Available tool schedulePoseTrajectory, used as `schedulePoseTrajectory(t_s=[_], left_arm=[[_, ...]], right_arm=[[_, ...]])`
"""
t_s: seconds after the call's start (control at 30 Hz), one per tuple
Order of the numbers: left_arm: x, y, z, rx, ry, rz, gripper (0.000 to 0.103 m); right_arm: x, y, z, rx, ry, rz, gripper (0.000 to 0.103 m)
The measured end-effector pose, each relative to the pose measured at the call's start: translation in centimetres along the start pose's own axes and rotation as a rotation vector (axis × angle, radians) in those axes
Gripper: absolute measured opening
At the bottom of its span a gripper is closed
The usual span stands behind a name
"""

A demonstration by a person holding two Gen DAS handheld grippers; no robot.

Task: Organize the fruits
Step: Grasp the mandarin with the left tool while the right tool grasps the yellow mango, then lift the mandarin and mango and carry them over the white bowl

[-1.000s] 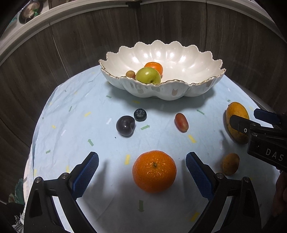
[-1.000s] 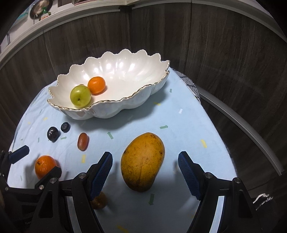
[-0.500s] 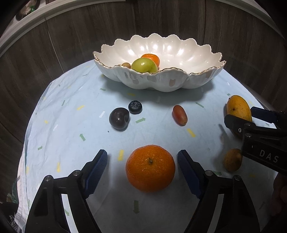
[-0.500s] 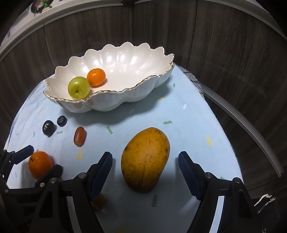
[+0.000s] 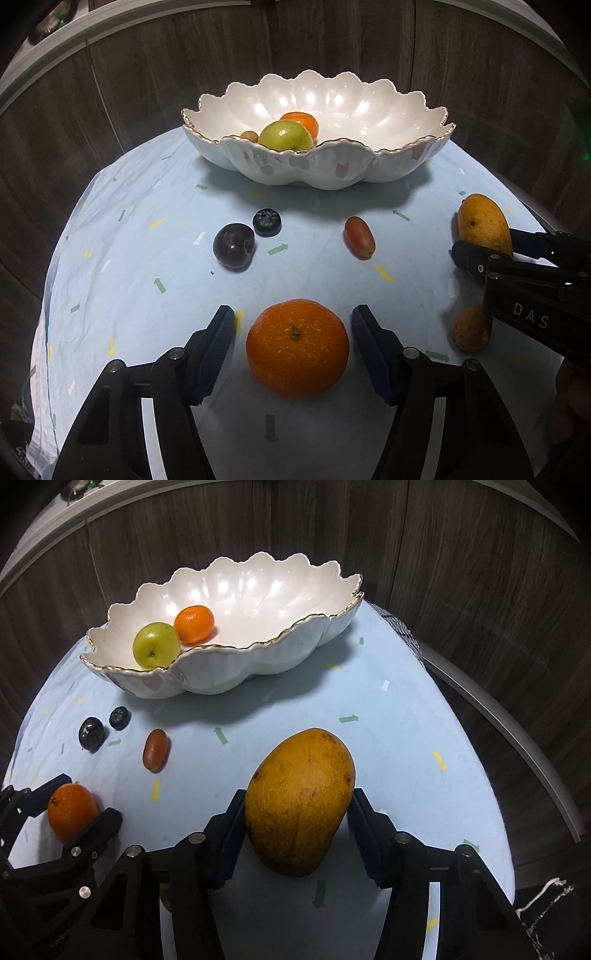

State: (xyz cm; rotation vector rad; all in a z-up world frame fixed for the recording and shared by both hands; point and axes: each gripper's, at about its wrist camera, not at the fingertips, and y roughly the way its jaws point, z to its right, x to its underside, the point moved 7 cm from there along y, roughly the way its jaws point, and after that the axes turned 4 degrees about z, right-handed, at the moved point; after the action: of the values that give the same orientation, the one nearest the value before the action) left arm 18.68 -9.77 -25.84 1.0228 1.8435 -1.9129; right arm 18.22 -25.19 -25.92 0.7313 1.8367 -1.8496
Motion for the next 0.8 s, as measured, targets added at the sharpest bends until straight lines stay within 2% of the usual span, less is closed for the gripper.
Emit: schedulePoseTrajectory(t_s=[0.2,0.8], left_arm=[[-0.1,-0.3,0.4,0.007,0.017,0.008,0.046],[-0.8,-1.2,0.1,0.017,0.003,0.023,0.044]], right_arm=[[0.0,-0.1,0.0,-0.002,0.000,0.002,0.052],[-0.7,-1.2,0.0,-0.011,-0.005,0.043,0.051]])
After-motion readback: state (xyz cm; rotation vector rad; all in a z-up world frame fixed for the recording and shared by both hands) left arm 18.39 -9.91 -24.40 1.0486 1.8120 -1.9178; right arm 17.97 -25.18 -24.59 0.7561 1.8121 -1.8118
